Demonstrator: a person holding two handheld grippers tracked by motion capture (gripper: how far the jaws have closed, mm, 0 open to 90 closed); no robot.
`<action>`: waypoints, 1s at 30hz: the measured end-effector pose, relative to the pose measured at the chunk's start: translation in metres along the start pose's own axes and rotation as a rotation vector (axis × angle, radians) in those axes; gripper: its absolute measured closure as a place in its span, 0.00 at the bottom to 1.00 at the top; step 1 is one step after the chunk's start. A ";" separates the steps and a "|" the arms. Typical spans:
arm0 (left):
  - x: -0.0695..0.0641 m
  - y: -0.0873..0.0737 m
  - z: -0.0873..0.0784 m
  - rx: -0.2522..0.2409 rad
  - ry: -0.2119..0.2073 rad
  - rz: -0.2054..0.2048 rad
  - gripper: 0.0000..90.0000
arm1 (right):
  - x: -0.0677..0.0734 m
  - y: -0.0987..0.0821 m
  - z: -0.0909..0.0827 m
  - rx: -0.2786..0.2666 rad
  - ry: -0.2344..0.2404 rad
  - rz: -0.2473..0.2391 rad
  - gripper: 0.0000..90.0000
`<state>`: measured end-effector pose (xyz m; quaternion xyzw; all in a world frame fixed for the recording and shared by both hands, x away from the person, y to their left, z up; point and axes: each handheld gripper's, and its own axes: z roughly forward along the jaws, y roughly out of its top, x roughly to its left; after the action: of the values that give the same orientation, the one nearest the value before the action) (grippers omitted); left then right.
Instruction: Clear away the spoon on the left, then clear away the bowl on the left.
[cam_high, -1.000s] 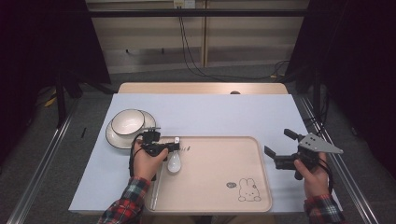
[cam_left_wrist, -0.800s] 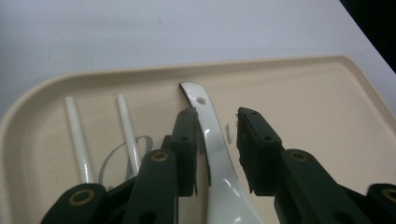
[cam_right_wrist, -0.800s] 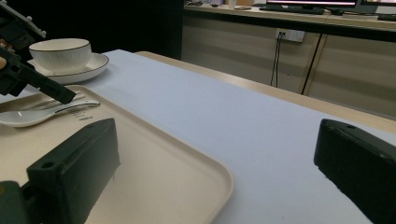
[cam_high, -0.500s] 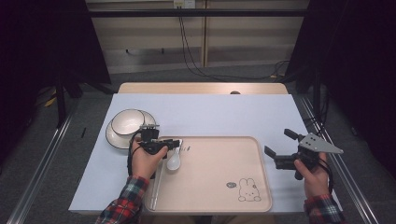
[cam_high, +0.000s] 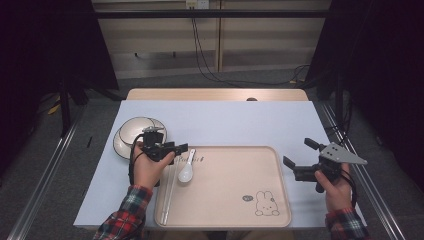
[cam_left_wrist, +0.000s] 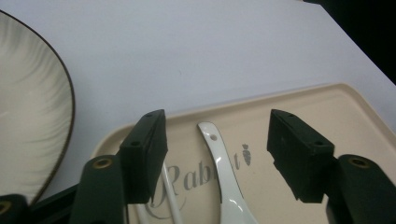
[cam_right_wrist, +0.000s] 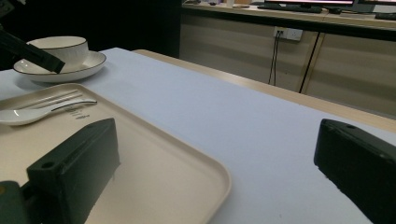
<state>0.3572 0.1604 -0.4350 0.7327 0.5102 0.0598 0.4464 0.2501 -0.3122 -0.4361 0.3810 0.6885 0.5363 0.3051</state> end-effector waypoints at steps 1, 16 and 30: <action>0.000 0.001 -0.001 -0.005 0.002 0.001 0.38 | 0.000 0.000 0.000 0.000 -0.001 -0.001 0.00; 0.008 0.018 -0.023 -0.029 0.043 0.035 0.25 | -0.001 0.000 0.000 0.000 -0.004 -0.001 0.00; 0.021 0.035 -0.044 -0.061 0.090 0.044 0.22 | -0.001 0.000 0.000 0.001 -0.008 -0.007 0.00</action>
<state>0.3673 0.2007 -0.3920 0.7265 0.5115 0.1179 0.4436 0.2508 -0.3128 -0.4360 0.3808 0.6888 0.5336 0.3094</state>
